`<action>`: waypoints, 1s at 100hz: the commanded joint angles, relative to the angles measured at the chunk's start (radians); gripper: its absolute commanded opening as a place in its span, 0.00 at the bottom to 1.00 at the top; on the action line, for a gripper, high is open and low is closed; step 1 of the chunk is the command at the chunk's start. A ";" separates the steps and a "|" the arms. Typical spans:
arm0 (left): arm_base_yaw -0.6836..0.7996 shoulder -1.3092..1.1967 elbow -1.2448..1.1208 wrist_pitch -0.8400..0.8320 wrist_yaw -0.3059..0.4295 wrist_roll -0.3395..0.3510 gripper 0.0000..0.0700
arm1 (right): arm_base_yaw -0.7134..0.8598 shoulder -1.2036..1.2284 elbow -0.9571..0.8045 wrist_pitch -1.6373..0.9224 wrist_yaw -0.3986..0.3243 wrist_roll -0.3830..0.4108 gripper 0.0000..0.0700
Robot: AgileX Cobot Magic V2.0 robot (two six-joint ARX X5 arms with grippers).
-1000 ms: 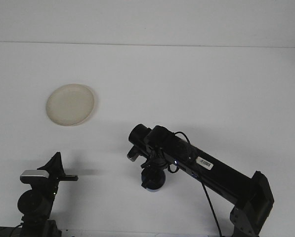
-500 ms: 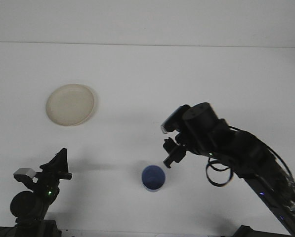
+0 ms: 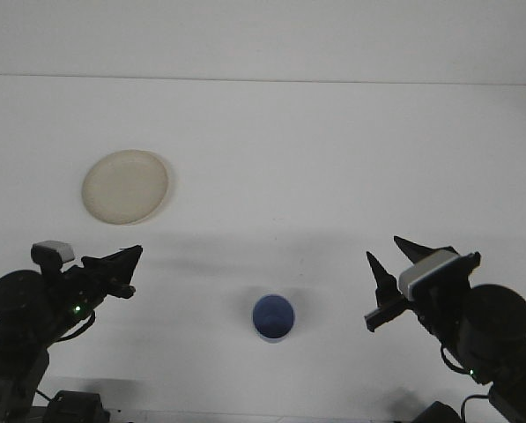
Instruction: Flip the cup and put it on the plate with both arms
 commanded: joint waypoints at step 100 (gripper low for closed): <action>-0.706 0.940 0.634 -0.534 -0.187 0.336 0.76 | -0.006 -0.507 -0.439 0.039 0.156 0.048 0.48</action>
